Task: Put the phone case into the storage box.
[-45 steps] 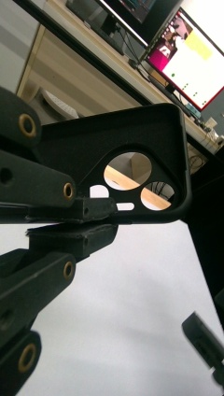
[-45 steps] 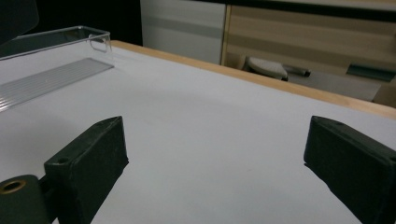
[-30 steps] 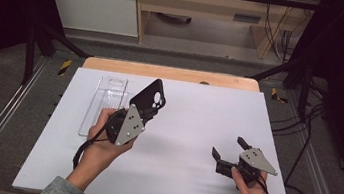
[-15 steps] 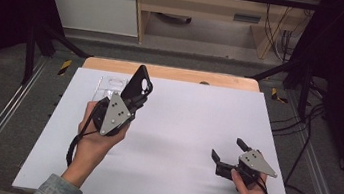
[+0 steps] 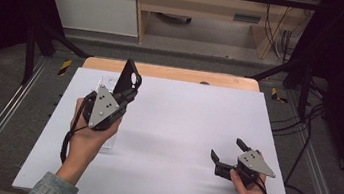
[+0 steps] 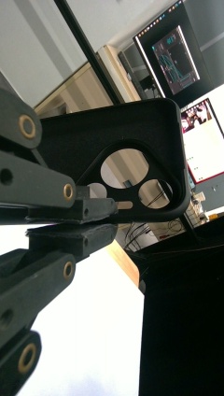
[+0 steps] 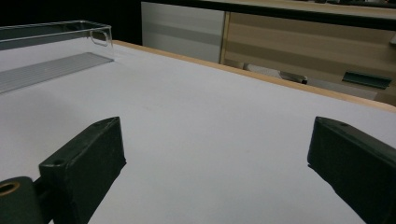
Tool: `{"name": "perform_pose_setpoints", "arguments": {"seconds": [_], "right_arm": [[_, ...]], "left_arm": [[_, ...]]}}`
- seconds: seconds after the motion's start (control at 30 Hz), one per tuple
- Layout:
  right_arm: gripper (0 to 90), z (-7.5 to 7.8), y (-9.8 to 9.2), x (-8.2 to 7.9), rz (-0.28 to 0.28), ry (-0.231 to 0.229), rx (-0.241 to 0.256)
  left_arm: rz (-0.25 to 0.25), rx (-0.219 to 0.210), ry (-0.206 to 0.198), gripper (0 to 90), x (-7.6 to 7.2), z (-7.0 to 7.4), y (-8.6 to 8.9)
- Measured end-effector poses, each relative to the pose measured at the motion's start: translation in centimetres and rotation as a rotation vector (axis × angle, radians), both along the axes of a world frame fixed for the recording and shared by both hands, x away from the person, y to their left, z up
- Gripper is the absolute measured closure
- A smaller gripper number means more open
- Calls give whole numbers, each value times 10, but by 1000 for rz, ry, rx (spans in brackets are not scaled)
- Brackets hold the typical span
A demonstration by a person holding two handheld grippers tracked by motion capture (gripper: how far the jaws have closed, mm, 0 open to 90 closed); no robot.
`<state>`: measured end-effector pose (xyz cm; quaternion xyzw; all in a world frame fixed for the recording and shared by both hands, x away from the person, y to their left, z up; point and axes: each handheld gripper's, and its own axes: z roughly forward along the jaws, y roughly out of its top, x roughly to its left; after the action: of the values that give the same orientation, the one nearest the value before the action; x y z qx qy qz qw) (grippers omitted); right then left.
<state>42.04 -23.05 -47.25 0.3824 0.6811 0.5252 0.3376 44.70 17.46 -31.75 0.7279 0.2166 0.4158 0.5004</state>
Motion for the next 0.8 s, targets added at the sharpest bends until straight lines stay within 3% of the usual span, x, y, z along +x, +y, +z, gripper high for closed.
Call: {"name": "perform_pose_setpoints", "arguments": {"seconds": [0.37, 0.8], "right_arm": [[39, 0, 1, -1, -1, -4, -3], [38, 0, 2, -1, 1, -15, 1]], "left_arm": [[50, -46, -3, 865, 2, 3, 15], [86, -114, 21, 865, 8, 2, 29]]}}
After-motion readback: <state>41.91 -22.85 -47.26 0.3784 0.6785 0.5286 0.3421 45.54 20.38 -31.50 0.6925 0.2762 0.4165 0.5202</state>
